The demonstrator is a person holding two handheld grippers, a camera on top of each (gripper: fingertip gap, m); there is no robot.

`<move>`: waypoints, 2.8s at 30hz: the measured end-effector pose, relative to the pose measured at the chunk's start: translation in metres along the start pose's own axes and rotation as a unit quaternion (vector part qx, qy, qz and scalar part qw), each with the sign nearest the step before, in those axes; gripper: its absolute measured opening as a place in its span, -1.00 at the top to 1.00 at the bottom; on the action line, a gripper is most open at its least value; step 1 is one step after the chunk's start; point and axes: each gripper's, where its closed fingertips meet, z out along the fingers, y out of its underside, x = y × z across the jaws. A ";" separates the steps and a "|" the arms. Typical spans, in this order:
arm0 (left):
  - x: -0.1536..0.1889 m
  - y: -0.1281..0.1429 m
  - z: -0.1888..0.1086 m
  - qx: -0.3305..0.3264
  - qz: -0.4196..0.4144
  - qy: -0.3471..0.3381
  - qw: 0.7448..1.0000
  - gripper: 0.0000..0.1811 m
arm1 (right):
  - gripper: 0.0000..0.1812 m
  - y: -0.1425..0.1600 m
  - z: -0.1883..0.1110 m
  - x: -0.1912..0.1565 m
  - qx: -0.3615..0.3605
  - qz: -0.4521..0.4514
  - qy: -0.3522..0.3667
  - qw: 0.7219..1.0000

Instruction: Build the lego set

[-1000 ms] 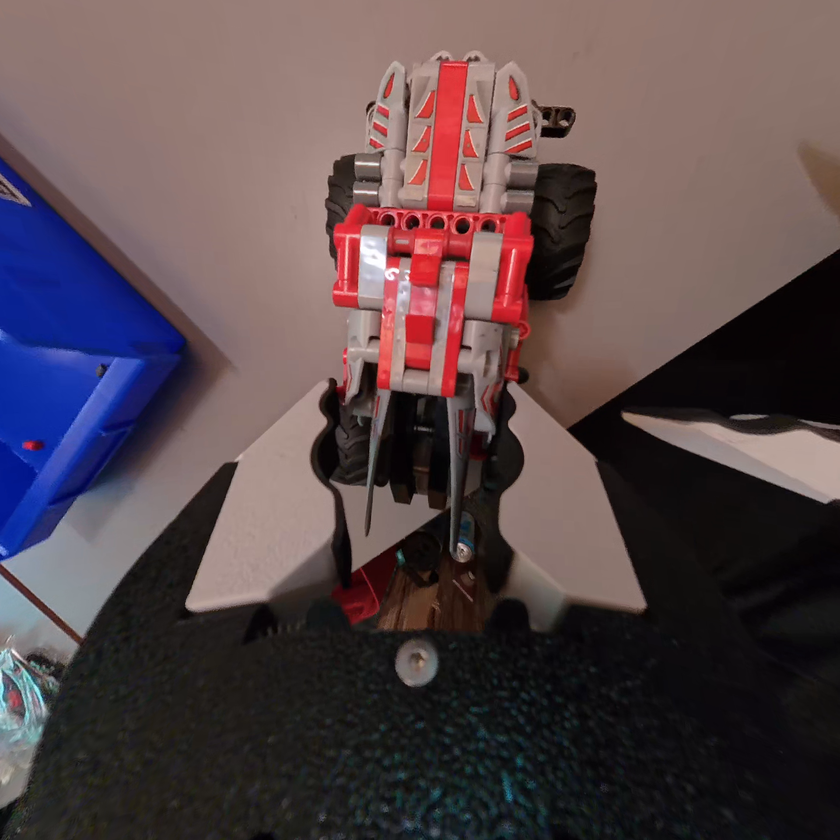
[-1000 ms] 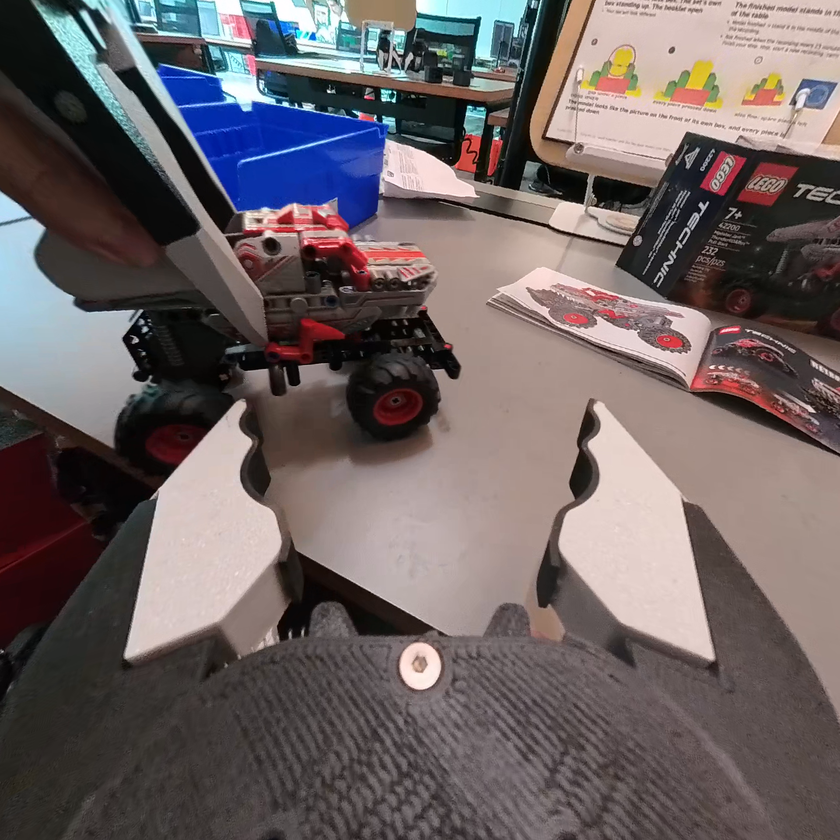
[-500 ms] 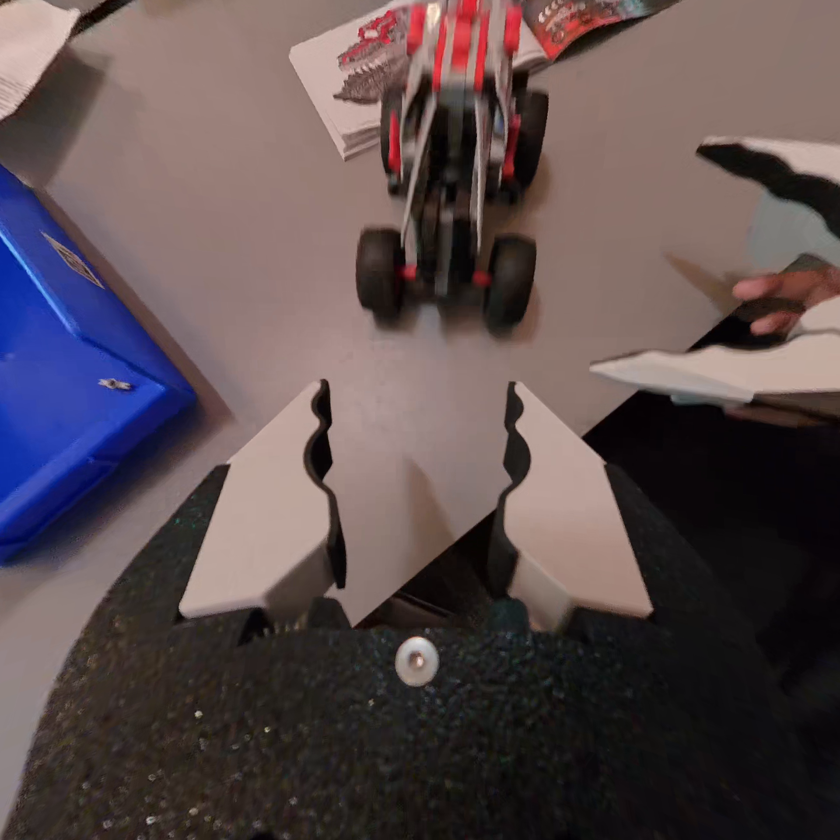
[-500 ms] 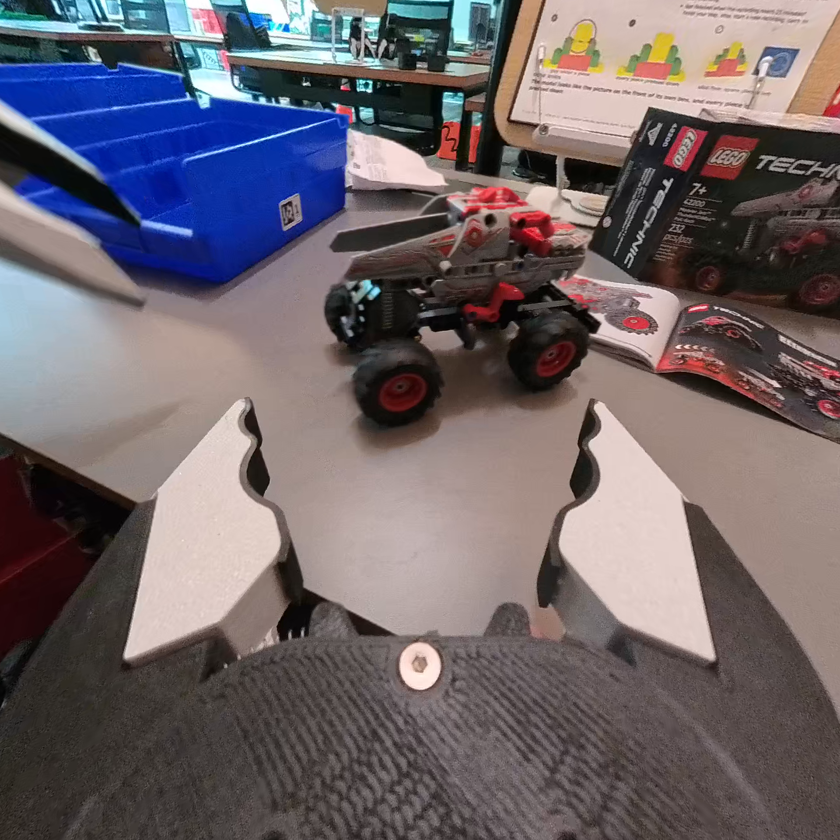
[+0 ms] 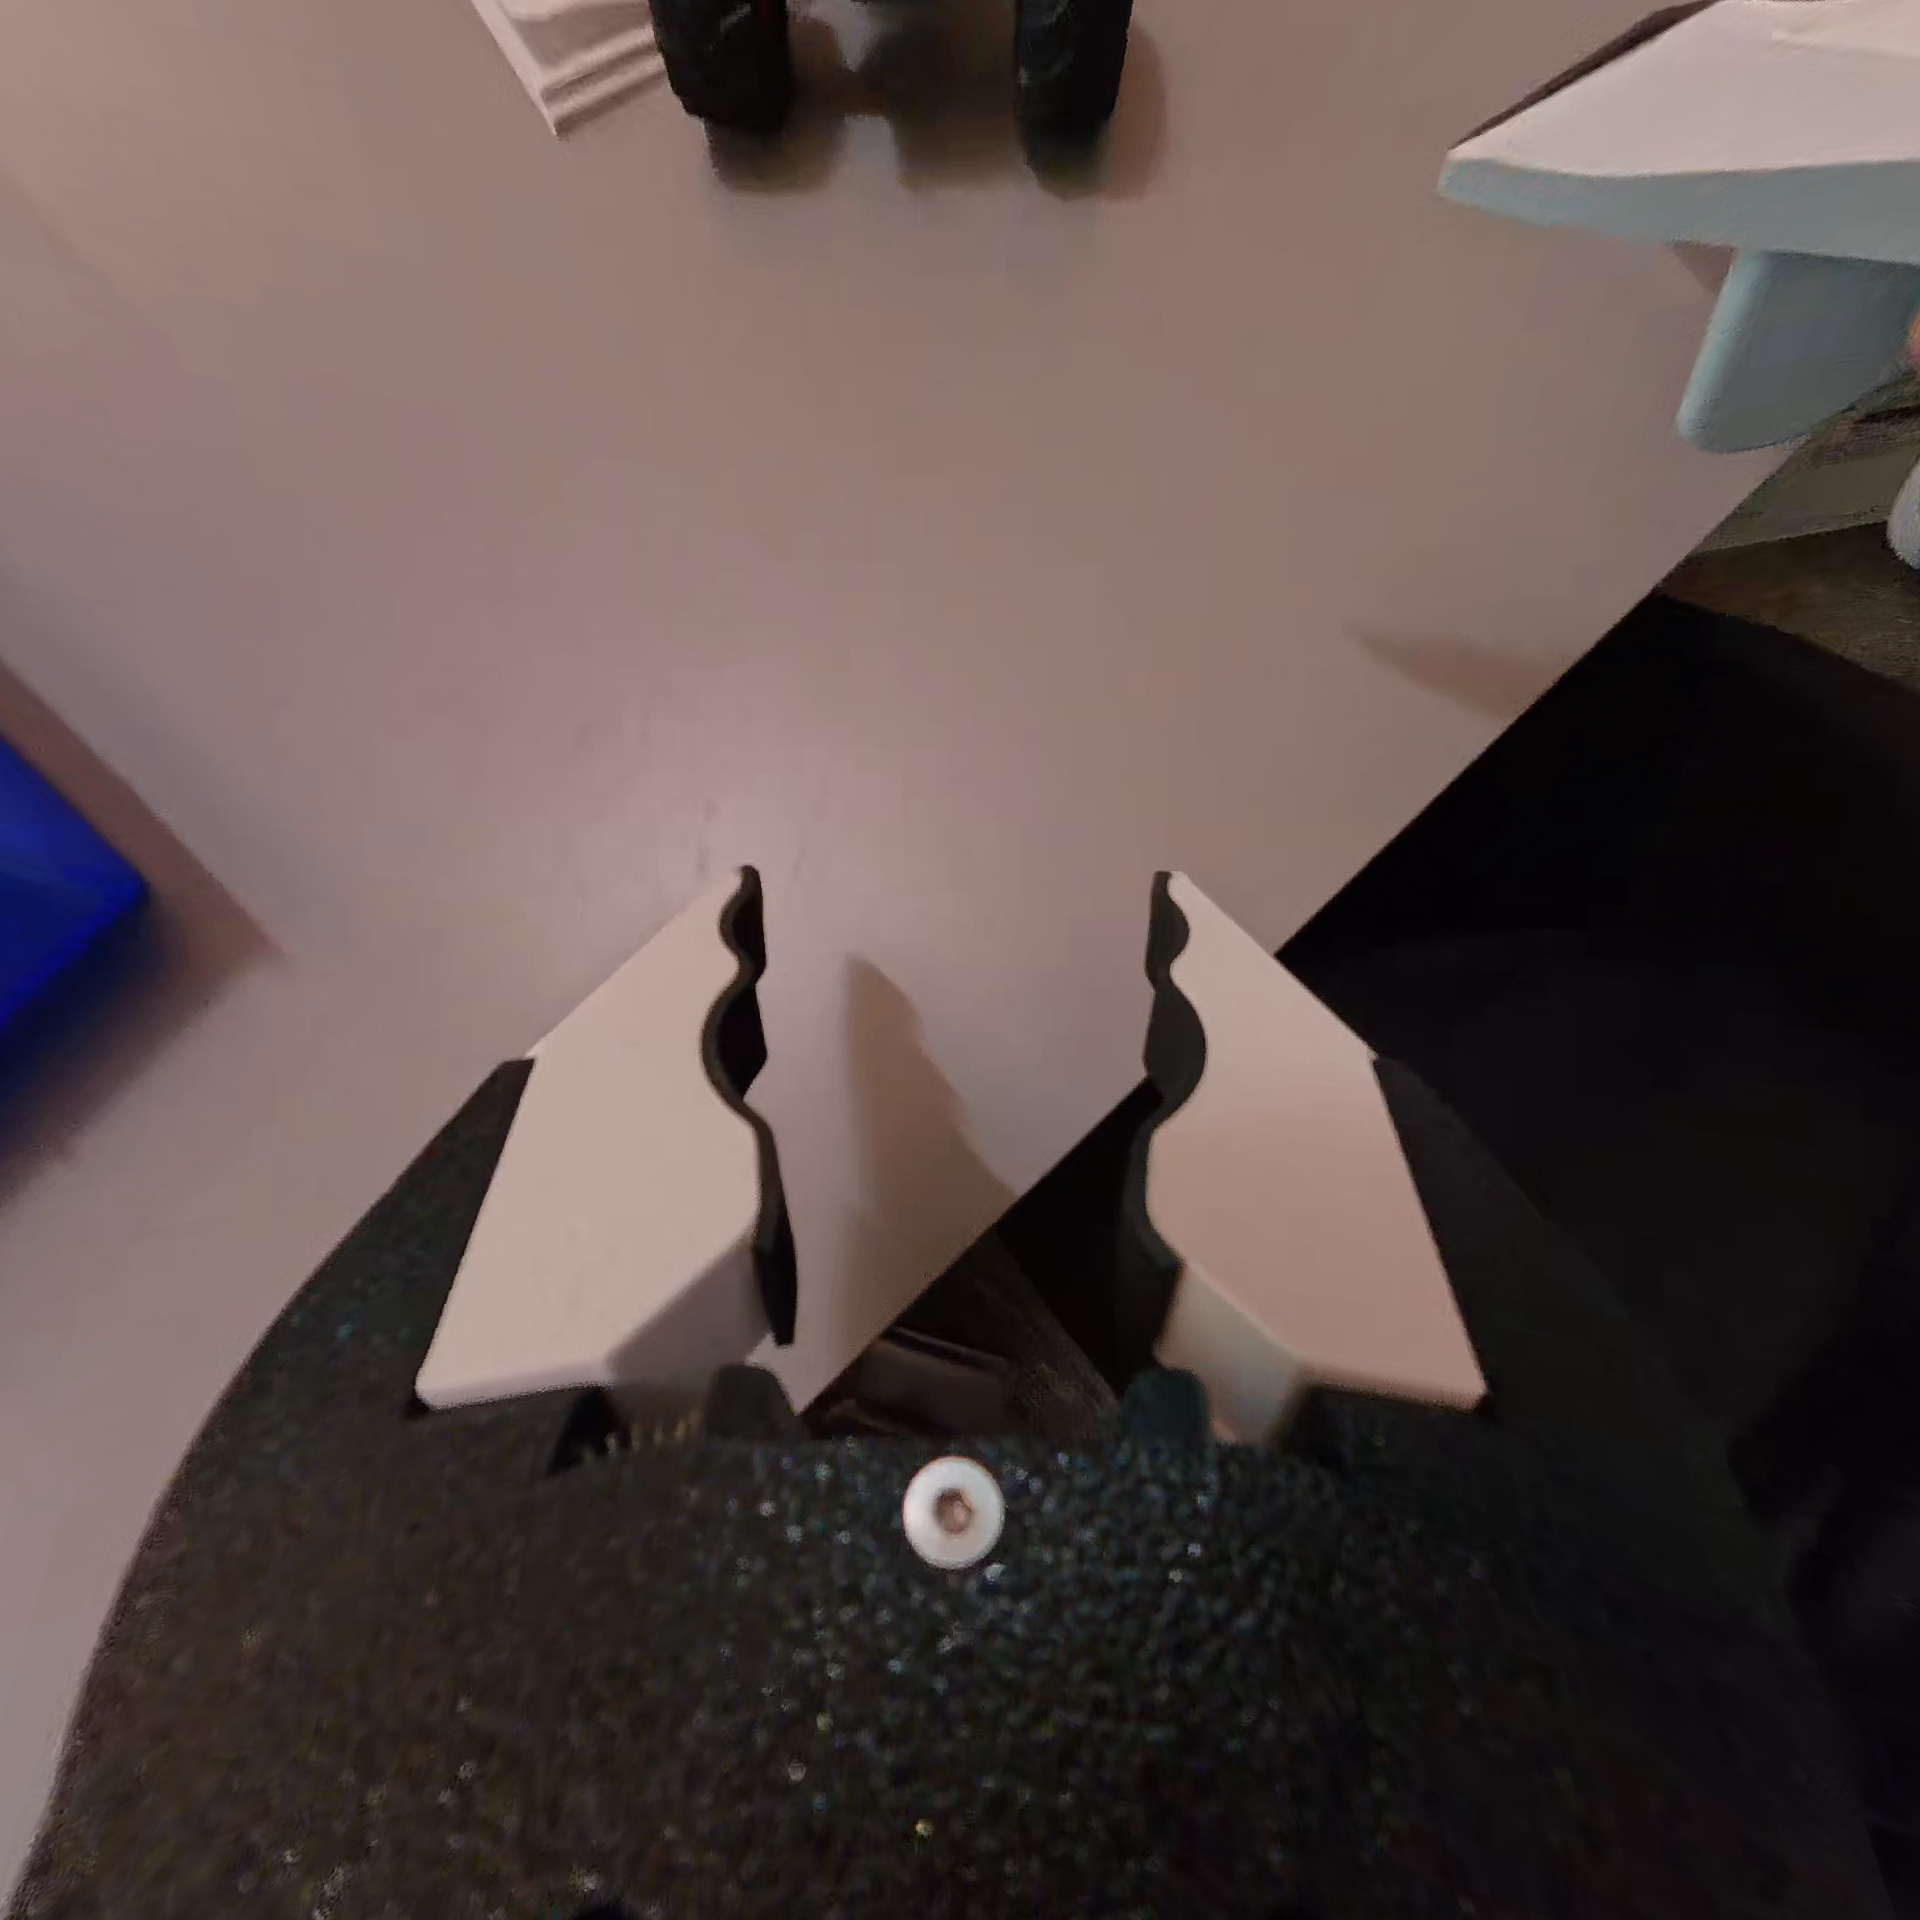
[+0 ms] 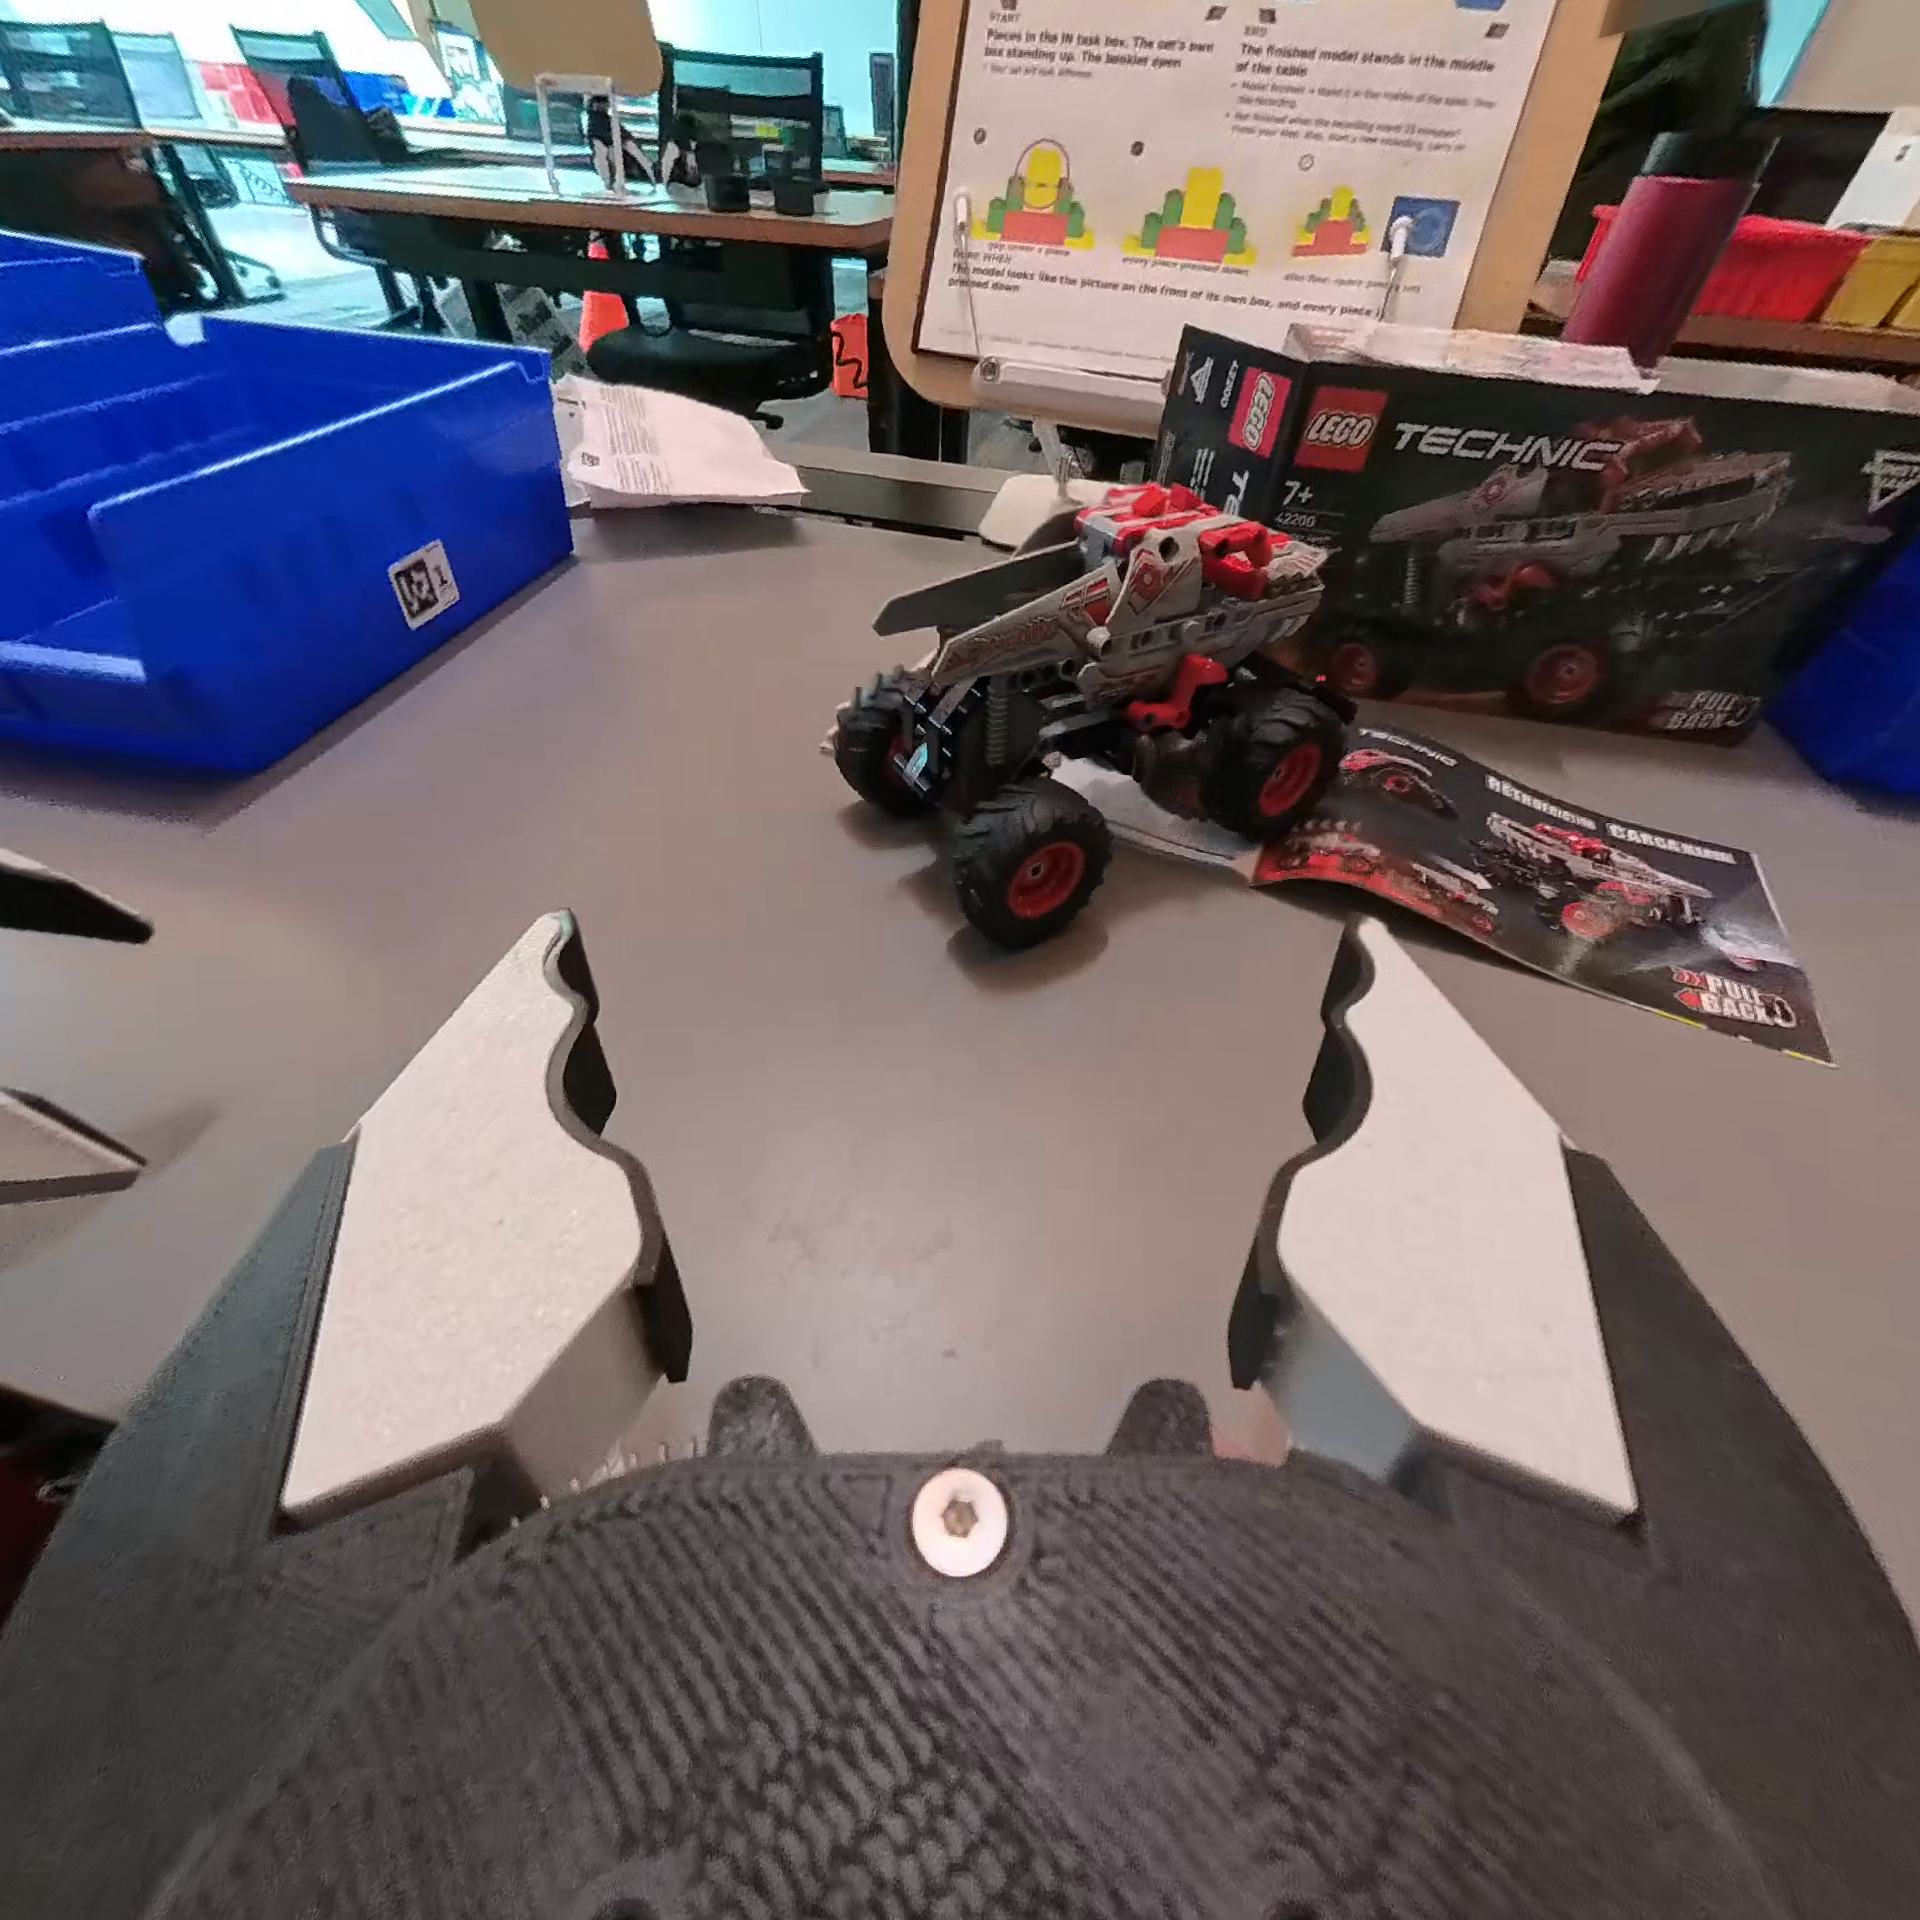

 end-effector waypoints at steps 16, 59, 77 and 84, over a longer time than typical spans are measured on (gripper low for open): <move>0.002 -0.181 0.088 0.067 0.115 -0.015 0.991 -0.27 | -0.50 0.010 0.014 0.044 -0.008 0.010 0.029 1.000; -0.030 -0.269 0.157 -0.032 0.617 0.159 0.770 0.20 | -0.50 -0.054 0.186 0.281 0.034 -0.016 0.140 0.989; 0.078 -0.334 0.228 -0.058 0.819 0.220 0.527 0.19 | -0.28 -0.039 0.095 0.301 0.080 0.017 -0.074 0.994; 0.127 -0.341 0.260 -0.074 0.824 0.223 0.515 0.27 | -0.10 -0.014 0.062 0.258 -0.039 -0.108 -0.231 0.966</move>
